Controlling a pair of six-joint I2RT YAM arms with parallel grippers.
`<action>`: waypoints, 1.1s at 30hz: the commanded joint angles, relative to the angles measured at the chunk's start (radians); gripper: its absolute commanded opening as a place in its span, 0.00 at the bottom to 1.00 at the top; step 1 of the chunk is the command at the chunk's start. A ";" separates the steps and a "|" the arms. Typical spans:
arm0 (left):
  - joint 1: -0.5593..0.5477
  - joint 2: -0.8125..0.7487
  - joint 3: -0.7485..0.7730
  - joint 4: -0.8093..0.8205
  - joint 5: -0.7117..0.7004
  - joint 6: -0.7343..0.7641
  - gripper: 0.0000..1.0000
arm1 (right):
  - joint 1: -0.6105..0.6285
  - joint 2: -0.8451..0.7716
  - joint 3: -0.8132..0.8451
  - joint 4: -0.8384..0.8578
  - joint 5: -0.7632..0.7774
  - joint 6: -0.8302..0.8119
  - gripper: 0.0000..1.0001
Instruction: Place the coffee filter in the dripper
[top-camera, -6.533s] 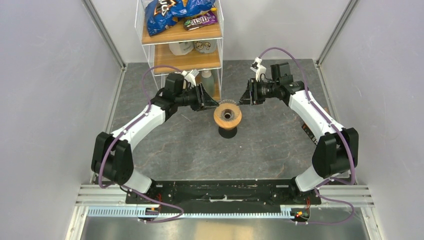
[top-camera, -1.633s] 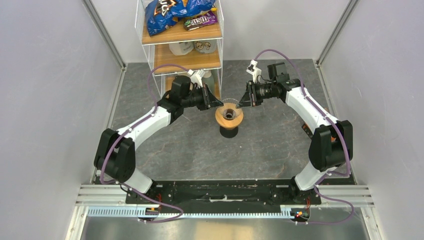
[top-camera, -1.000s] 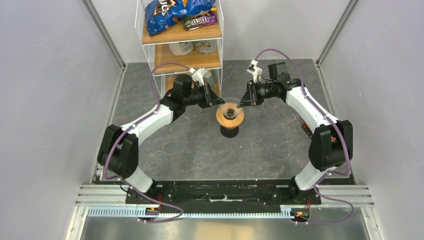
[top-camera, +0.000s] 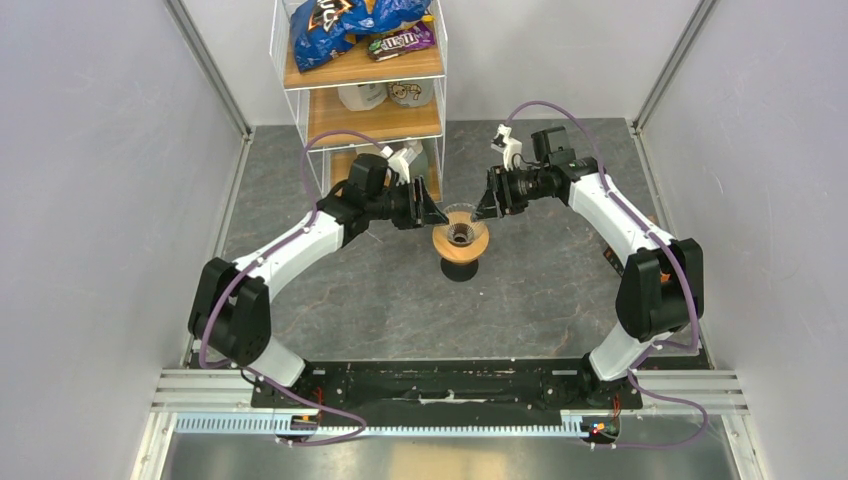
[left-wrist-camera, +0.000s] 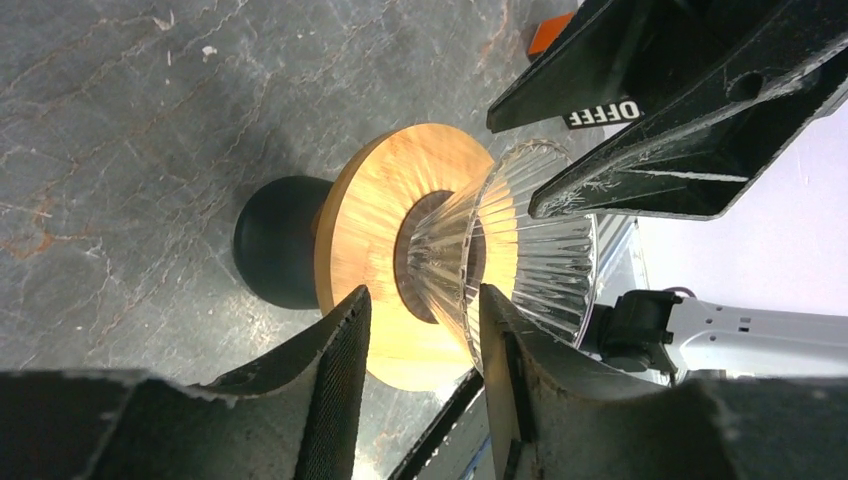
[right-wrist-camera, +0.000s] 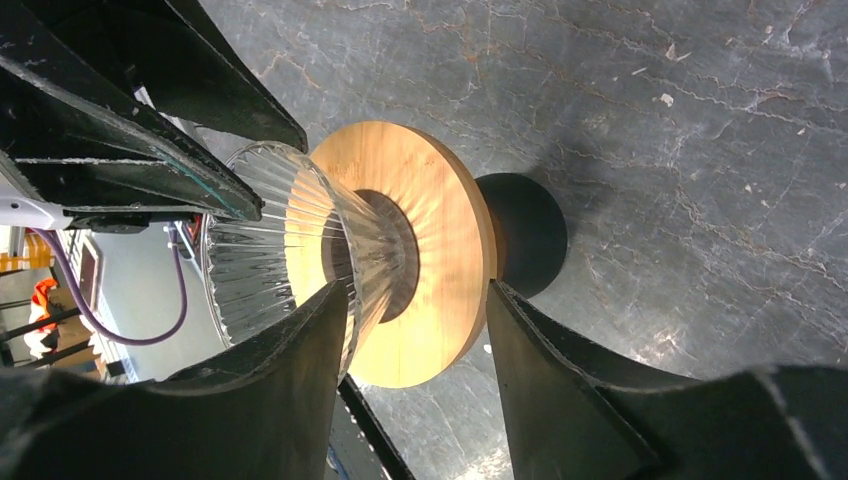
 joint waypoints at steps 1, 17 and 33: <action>-0.002 -0.022 0.035 -0.128 -0.013 0.071 0.52 | 0.002 -0.022 0.039 -0.048 0.035 -0.026 0.62; 0.018 -0.047 0.127 -0.110 0.036 0.058 0.68 | -0.014 -0.061 0.118 -0.058 -0.020 0.037 0.74; 0.033 -0.336 0.151 -0.317 0.051 0.291 0.75 | -0.244 -0.286 0.358 -0.595 0.179 -0.355 0.93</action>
